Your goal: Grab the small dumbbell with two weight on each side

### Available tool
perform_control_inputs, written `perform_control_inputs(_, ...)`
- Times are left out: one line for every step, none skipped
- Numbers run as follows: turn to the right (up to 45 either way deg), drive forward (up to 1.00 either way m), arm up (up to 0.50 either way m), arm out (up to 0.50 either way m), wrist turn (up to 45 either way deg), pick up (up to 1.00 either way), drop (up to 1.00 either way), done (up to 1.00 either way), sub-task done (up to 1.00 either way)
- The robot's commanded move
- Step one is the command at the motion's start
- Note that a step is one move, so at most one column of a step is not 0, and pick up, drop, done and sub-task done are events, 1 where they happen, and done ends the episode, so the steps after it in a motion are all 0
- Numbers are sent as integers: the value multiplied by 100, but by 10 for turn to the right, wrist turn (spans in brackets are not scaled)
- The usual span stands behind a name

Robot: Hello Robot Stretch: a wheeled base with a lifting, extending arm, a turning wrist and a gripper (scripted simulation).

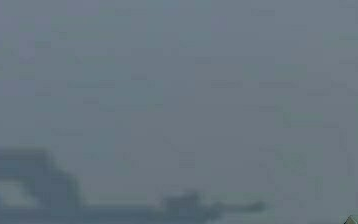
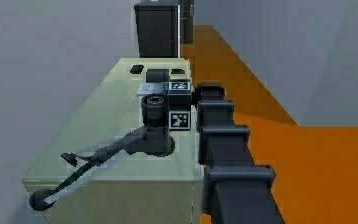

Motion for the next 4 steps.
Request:
perform_control_inputs(0, 0, 0, 0, 450, 0, 0, 0, 0)
perform_control_inputs(0, 0, 0, 0, 360, 0, 0, 0, 0)
perform_control_inputs(0, 0, -8, 0, 0, 0, 0, 0, 0)
perform_control_inputs(0, 0, 0, 0, 0, 100, 0, 0, 0)
